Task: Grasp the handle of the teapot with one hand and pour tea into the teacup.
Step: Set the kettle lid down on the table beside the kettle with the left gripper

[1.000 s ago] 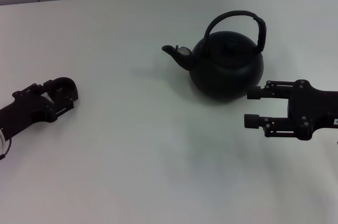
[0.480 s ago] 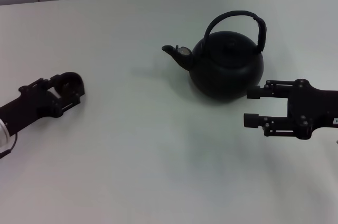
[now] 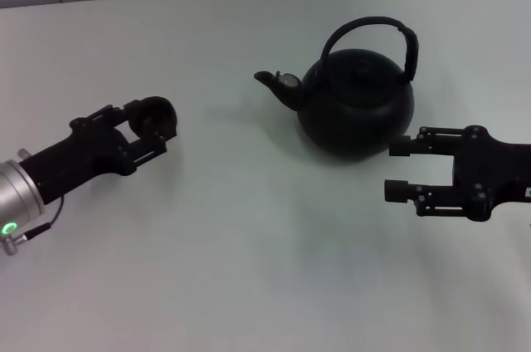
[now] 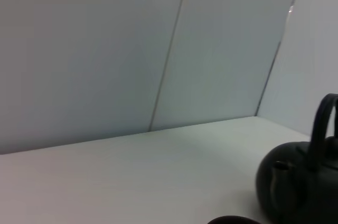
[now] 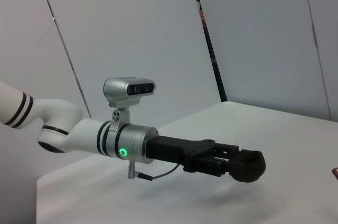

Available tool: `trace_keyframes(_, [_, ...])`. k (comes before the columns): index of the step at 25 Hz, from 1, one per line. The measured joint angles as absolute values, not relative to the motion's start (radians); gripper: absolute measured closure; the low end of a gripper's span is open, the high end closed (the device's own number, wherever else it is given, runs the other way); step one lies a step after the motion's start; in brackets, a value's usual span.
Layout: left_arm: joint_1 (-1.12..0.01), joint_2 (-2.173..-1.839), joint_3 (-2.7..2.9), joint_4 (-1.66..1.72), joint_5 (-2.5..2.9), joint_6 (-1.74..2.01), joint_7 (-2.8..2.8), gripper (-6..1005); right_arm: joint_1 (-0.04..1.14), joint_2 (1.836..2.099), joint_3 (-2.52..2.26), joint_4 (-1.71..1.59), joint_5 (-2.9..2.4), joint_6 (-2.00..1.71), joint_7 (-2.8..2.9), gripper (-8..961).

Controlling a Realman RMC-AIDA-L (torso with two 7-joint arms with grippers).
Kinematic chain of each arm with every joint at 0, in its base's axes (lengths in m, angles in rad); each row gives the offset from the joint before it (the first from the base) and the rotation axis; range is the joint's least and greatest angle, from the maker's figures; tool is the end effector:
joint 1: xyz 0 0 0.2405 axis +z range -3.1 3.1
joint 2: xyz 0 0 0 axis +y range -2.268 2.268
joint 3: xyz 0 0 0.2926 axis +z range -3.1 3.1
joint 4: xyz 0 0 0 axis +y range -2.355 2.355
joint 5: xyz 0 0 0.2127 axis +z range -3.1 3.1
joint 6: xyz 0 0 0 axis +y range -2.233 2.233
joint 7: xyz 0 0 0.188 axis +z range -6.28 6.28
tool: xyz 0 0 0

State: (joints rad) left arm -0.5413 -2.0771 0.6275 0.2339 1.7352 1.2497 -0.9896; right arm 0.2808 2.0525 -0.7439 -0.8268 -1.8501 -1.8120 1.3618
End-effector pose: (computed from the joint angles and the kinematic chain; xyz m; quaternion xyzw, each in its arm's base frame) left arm -0.3076 0.3749 -0.0988 -0.8840 -0.2638 -0.2841 0.2612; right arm 0.3013 0.2843 -0.0119 -0.9305 0.1972 0.2879 0.1117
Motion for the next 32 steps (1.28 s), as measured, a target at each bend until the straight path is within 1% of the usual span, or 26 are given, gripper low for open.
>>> trace_keyframes(12, [-0.593,-2.08,0.77,0.172,1.733,1.255,-0.986,263,0.285,2.053,-0.744,-0.822,-1.853,-1.813,1.348,255])
trace_keyframes(27, [-0.616,-2.08,0.763,0.11,1.73,1.237,-0.986,242,0.279,2.052,-0.744,-0.818,-1.853,-1.816,1.322,256])
trace_keyframes(32, [-0.612,-2.08,0.762,0.1,1.73,1.223,-0.985,235,0.279,2.048,-0.744,-0.818,-1.853,-1.816,1.322,256])
